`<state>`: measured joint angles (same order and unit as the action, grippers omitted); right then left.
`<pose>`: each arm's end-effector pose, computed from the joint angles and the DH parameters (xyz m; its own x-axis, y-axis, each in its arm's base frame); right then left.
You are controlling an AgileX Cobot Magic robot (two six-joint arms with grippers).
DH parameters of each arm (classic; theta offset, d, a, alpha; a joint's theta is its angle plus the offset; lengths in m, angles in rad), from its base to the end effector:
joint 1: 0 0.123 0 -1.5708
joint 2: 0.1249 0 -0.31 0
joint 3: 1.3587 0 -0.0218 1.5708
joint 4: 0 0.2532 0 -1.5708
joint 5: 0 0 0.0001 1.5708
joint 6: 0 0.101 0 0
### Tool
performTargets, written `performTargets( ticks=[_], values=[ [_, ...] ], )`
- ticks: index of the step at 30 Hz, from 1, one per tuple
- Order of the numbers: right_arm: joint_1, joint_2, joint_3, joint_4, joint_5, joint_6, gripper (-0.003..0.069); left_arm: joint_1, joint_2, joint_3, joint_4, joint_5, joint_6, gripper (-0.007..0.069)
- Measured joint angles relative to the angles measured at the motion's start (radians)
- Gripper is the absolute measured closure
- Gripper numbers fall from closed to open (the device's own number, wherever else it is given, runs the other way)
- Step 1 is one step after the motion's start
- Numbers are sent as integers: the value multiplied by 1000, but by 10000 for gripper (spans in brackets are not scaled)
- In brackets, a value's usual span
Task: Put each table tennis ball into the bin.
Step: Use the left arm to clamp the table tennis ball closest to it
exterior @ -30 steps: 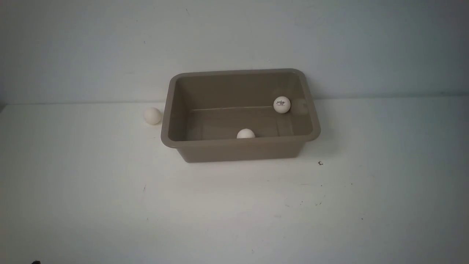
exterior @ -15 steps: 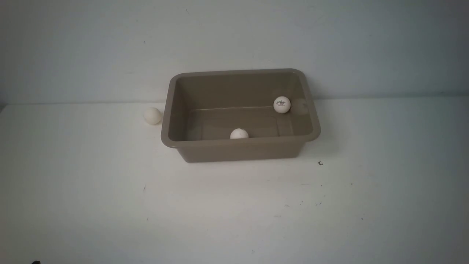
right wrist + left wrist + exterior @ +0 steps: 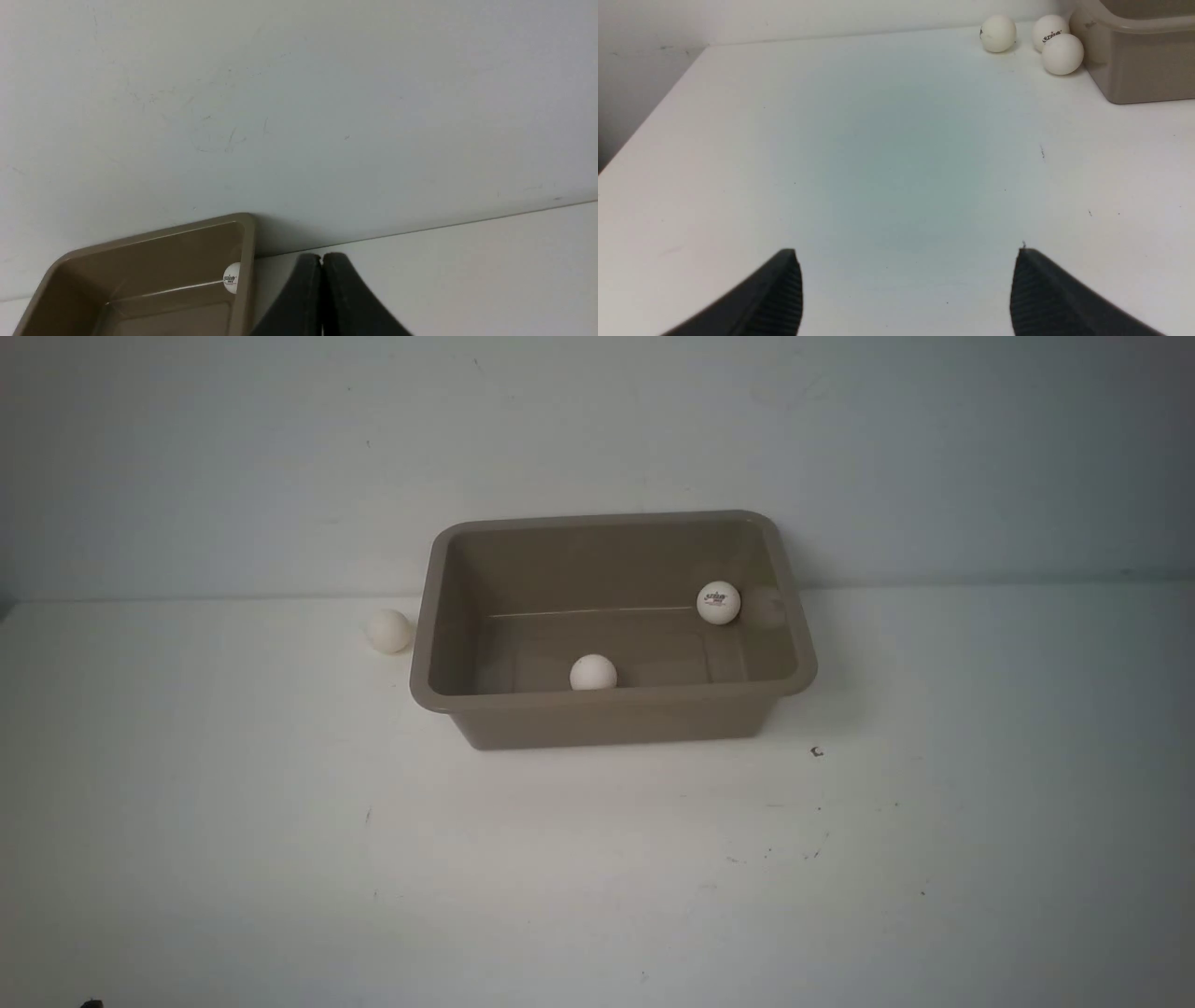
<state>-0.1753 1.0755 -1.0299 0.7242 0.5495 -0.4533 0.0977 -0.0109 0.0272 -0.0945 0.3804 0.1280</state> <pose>0.2301 -0.0052 0.4083 -0.3951 0.2527 -0.8832 -0.0774 0.9489 0.3061 0.0393 0.0003 0.1673 -0.3040 0.0106 -0.9526 -0.0521 0.9983 0.0277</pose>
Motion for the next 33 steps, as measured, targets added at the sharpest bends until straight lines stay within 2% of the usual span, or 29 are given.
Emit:
performTargets(
  ticks=[2,3,5,7,8,10,13,16,21,24,29,33],
  values=[
    [0,0,0,0,-7,-27,675,0,0,0,0,0,0,83],
    [0,0,0,-6,-8,-111,676,0,0,0,0,0,0,83],
    [0,0,0,-7,-6,-176,676,0,0,0,0,0,0,83],
    [0,-2,1,3,-3,-364,676,0,0,0,0,0,0,83],
    [0,-3,1,4,-3,-364,676,0,0,0,0,0,0,83],
    [0,-36,16,8,-4,-512,676,0,0,0,0,0,0,83],
    [1,-136,68,16,-37,-660,676,0,0,0,-1,0,0,83],
    [25,-250,152,49,-127,-696,676,0,0,0,-1,0,0,83],
    [186,-459,384,103,-245,-712,676,0,0,0,-2,0,0,83],
    [243,-576,534,130,-282,-710,676,0,0,0,-2,0,0,83],
    [294,-791,771,152,-295,-700,676,0,0,0,-2,0,0,83],
    [298,-911,877,185,-304,-694,676,0,0,0,-2,0,0,83]
  ],
)
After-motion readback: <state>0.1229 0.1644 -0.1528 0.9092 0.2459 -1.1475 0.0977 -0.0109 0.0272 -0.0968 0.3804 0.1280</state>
